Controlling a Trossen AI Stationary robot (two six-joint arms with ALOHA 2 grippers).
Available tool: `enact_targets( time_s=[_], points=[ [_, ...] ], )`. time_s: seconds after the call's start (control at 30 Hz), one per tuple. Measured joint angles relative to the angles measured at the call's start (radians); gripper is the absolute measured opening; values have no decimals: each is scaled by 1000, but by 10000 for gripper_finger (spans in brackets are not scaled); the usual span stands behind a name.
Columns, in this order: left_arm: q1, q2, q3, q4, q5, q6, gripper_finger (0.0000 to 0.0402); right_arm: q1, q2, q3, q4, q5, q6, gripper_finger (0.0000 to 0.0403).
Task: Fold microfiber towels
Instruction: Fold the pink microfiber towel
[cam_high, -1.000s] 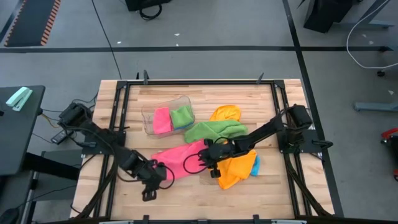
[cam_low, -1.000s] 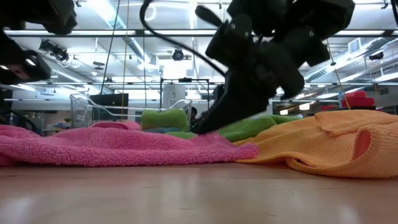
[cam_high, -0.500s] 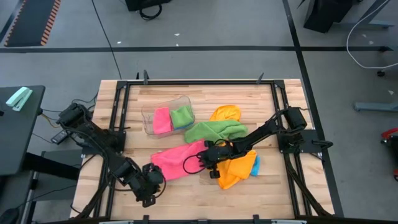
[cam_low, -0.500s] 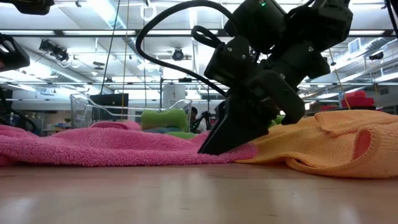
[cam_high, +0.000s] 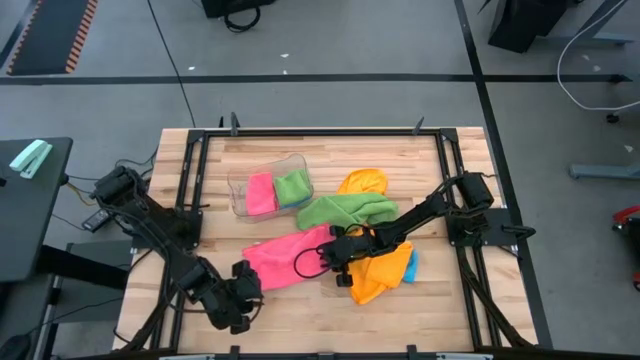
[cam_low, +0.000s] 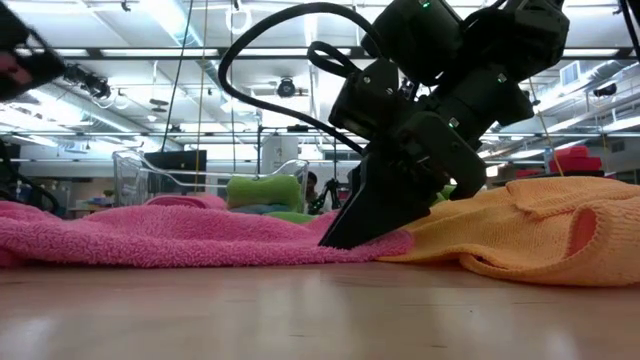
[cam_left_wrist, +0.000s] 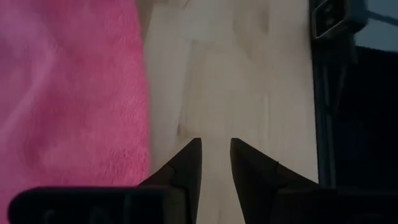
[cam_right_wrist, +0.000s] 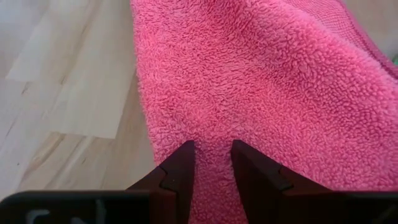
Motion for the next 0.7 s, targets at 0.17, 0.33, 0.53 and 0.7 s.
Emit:
enact_targets(
  time_s=[0.17,0.33,0.53,0.7],
  points=[
    [-6,47,39,-8,-41,199,76,0,0,0,0,1,1,117],
    [-6,101,41,-27,-11,377,79,0,1,0,2,1,1,117],
    [23,129,41,-88,116,463,98,-1,2,-1,12,2,8,117],
    [83,129,41,-148,187,408,100,-1,2,-2,12,3,12,117]
  ],
)
